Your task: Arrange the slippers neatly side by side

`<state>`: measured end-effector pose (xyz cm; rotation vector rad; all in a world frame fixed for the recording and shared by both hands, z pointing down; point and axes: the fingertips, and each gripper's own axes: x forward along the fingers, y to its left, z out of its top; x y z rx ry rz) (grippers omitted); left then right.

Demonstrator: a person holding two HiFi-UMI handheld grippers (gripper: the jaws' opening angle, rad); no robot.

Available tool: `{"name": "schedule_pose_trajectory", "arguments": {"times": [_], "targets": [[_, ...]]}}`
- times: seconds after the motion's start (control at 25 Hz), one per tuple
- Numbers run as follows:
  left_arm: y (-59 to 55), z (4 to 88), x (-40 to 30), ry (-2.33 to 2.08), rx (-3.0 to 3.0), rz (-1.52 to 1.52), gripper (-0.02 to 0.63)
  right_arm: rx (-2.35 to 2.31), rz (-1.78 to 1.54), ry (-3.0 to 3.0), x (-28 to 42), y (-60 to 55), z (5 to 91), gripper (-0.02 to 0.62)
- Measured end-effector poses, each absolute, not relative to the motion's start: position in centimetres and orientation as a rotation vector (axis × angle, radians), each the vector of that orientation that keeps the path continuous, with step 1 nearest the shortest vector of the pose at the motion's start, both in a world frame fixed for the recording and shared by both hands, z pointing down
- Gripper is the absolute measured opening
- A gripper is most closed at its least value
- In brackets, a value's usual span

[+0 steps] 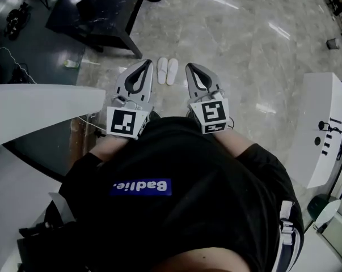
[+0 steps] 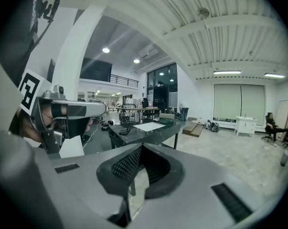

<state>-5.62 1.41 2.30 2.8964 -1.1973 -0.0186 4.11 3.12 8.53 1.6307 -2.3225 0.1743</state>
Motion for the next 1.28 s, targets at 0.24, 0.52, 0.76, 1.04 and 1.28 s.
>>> {"name": "schedule_pose_trajectory", "arguments": {"times": [0.24, 0.52, 0.76, 1.04, 1.28], "targets": [[2.2, 2.0, -1.3, -1.115, 2.914, -0.007, -0.014, 1.639, 0.200, -2.369, 6.2, 3.1, 7.7, 0.000], [3.4, 2.3, 1.2, -1.056, 2.903, 0.005, -0.014, 1.633, 0.087, -2.521, 6.6, 4.1, 3.5, 0.000], [4.5, 2.4, 2.9, -1.018, 2.905, 0.019, -0.014, 1.583, 0.078, -2.543, 6.5, 5.0, 3.2, 0.000], [5.9, 2.8, 3.5, -1.025, 2.907, 0.031, -0.014, 1.576, 0.049, -2.571, 6.7, 6.3, 2.9, 0.000], [6.6, 2.8, 3.4, -1.039, 2.904, 0.023, -0.014, 1.562, 0.082, -2.564, 6.6, 7.0, 3.3, 0.000]]}}
